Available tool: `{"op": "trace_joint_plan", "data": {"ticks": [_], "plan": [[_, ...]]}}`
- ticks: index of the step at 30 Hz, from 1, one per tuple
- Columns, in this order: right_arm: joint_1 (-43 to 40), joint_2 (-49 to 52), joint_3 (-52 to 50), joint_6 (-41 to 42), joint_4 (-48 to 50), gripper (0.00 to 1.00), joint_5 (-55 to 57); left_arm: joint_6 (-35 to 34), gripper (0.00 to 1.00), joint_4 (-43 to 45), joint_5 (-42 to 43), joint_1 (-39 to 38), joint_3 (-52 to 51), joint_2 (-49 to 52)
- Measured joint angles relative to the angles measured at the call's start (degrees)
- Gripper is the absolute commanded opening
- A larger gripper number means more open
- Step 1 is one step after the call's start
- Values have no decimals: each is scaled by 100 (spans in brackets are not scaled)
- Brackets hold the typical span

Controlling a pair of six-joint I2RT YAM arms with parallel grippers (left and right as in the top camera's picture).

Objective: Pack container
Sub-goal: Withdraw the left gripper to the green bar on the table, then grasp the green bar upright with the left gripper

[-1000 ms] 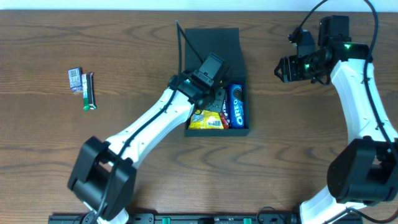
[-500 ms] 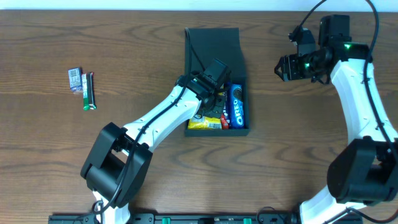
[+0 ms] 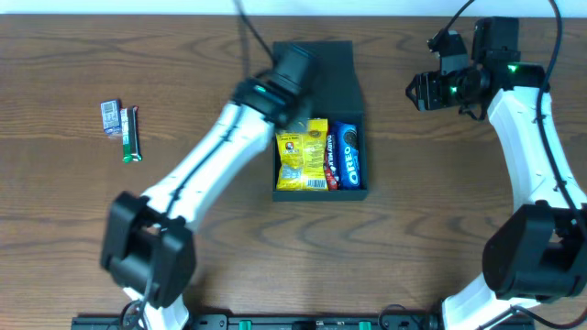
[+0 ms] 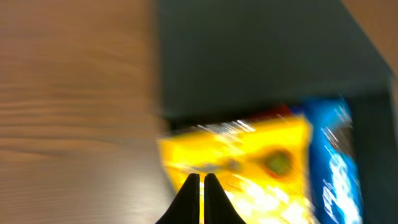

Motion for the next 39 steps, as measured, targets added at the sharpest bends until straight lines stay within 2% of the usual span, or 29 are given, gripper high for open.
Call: {"op": "trace_joint_plan", "data": {"ticks": [8, 10, 14, 16, 19, 22, 26, 32, 39], "plan": [[0, 0, 0, 0, 538, 61, -7, -168, 6, -669, -361, 1749, 46, -149], [0, 0, 0, 0, 531, 61, -9, -166, 11, -739, -387, 2133, 46, -149], [2, 0, 0, 2, 455, 62, -11, -122, 34, -728, -428, 2651, 44, -149], [4, 0, -2, 33, 422, 63, -11, -103, 40, -686, -444, 2861, 4, -149], [7, 0, 0, 122, 415, 64, -17, -11, 43, -570, -448, 3147, -190, -149], [9, 0, 0, 254, 407, 64, -20, 111, 59, -369, -472, 3432, -632, -133], [24, 0, -2, 398, 398, 65, -20, 186, 68, 39, -487, 3497, -1180, -109], [28, 0, -2, 562, 304, 65, -20, 210, 74, 586, -560, 3493, -1869, -107], [31, 0, -2, 643, 33, 65, -20, 262, 72, 981, -579, 3851, -2033, -87]]}}
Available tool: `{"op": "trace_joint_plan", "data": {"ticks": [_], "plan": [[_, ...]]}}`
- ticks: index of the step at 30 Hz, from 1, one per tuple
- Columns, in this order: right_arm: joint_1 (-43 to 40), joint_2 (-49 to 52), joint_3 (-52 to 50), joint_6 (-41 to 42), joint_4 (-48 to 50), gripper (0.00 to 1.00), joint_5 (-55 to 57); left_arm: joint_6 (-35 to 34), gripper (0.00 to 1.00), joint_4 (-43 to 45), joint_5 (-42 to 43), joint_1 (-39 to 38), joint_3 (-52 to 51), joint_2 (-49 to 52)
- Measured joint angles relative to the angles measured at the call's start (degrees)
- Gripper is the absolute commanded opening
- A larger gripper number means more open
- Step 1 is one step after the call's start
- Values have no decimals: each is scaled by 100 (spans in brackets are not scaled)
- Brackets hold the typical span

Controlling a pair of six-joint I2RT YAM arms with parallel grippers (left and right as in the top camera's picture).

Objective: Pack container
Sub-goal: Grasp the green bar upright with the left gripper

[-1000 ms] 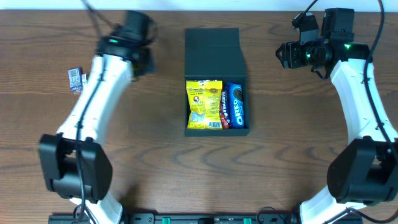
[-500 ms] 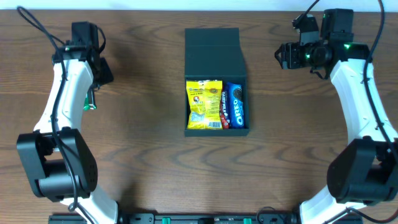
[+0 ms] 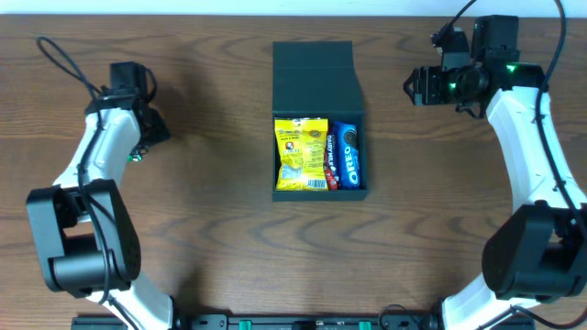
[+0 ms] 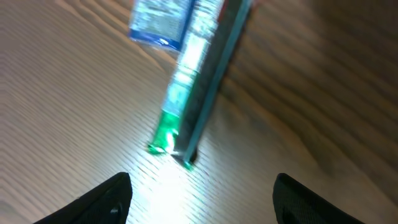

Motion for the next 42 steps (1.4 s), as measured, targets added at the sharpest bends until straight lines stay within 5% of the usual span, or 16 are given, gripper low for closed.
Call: {"op": "trace_joint_plan", "data": {"ticks": [21, 25, 42], "plan": [[13, 0, 0, 170, -122, 66, 2, 669, 68, 857, 1001, 573, -4, 767], [13, 0, 0, 223, -116, 67, 2, 680, 54, 1121, 1023, 573, -9, 807], [15, 0, 0, 356, -79, 67, 2, 667, 32, 1191, 1128, 573, -9, 973]]}}
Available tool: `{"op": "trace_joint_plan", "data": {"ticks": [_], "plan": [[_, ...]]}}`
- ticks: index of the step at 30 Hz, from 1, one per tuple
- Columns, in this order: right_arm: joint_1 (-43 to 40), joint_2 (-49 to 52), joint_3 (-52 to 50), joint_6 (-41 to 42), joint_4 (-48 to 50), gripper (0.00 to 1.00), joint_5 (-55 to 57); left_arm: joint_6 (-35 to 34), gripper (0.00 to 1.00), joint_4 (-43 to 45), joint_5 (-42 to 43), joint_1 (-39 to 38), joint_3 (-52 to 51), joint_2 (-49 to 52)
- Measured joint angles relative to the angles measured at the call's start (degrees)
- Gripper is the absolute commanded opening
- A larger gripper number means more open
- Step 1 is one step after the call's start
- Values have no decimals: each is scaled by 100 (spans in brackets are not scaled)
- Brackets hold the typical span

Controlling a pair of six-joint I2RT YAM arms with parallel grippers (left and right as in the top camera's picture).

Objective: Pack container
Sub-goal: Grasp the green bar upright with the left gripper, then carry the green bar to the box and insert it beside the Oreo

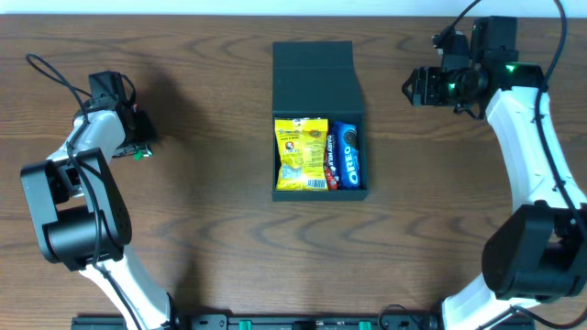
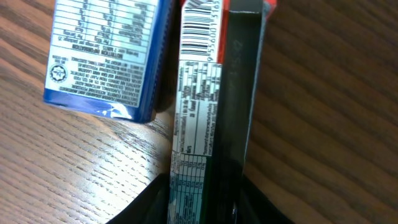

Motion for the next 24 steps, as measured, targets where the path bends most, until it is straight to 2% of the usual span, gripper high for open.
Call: {"op": "trace_joint_plan", "data": {"ticks": [5, 13, 18, 24], "plan": [[0, 0, 0, 11, 28, 67, 0, 0, 29, -90, 0, 0, 4, 0], [-2, 0, 0, 22, 162, 67, 0, 2, 24, -841, -2, -164, 385, 28], [0, 0, 2, 22, 179, 67, 0, 0, 22, -1244, 2, -514, 1058, 35], [-11, 0, 0, 22, 302, 67, -2, 2, 20, -1849, 2, -1357, 1869, 37]]}}
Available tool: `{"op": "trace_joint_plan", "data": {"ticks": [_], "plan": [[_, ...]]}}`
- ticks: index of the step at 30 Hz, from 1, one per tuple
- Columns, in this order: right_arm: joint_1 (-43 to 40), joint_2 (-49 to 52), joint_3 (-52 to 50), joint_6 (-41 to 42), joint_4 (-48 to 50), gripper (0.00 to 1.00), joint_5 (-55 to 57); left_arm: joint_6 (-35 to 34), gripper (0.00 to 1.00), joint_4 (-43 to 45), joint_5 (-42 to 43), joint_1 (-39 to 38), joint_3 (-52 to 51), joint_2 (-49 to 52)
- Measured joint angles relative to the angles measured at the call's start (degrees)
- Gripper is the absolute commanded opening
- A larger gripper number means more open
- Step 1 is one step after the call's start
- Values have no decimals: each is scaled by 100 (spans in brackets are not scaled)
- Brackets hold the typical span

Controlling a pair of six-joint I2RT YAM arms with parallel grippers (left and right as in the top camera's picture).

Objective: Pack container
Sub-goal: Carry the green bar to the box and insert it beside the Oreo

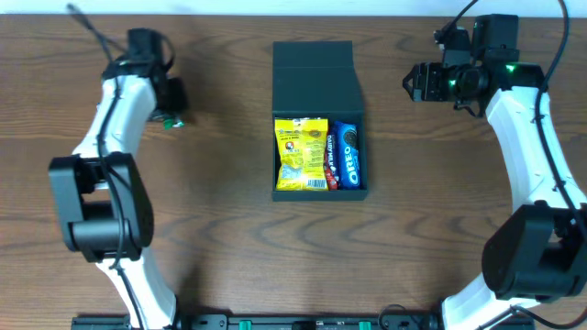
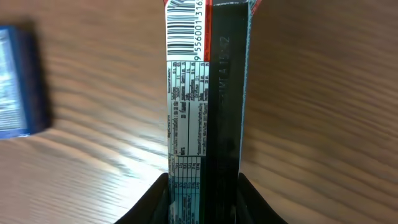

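A long thin snack bar [image 2: 205, 93], with a barcode side and a dark side, sits between the fingers of my left gripper [image 2: 204, 186], which is shut on it above the table. From overhead, that gripper [image 1: 165, 103] is at the far left, with the bar's green end [image 1: 172, 122] showing. The black container [image 1: 358, 110] stands open in the middle, holding a yellow pack [image 1: 303, 154] and a blue Oreo pack [image 1: 348, 156]. A small blue packet [image 2: 15, 81] lies blurred on the wood to the left of the bar. My right gripper [image 1: 415, 85] hovers right of the container.
The container's open lid [image 1: 312, 64] lies flat behind it. The wooden table [image 1: 229, 238] stretches between the left arm and the container. The right arm runs down the right edge.
The left gripper, with its fingers round the bar beside the blue packet, now holds the bar off the wood, farther right and away from the packet. The right arm is unchanged.
My left gripper was shut over the container by the yellow pack. Then it was open above the bar and blue packet at the far left. Then its fingers flanked the bar, and now it holds the bar clear of the packet.
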Motion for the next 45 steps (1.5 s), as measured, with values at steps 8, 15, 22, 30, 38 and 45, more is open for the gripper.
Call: {"op": "trace_joint_plan", "data": {"ticks": [8, 15, 22, 30, 38, 45], "plan": [[-400, 0, 0, 0, 96, 68, -2, -46, 20, -887, 17, -1510, 820, 0], [-833, 0, 0, 2, 133, 71, 0, -612, 18, -1130, 249, -2739, 1091, 0], [-1169, 0, 0, 17, 431, 73, -2, -1309, 18, -994, 546, -3552, 1091, 0], [-1397, 0, 0, 15, 708, 73, 0, -1932, 19, -807, 601, -4218, 1091, 0], [-1445, 0, 0, 17, 741, 74, -2, -2756, 15, -970, 599, -4476, 1091, 4], [-1478, 0, 0, 105, 525, 74, -15, -2968, 10, -1123, 599, -4583, 1091, 313]]}}
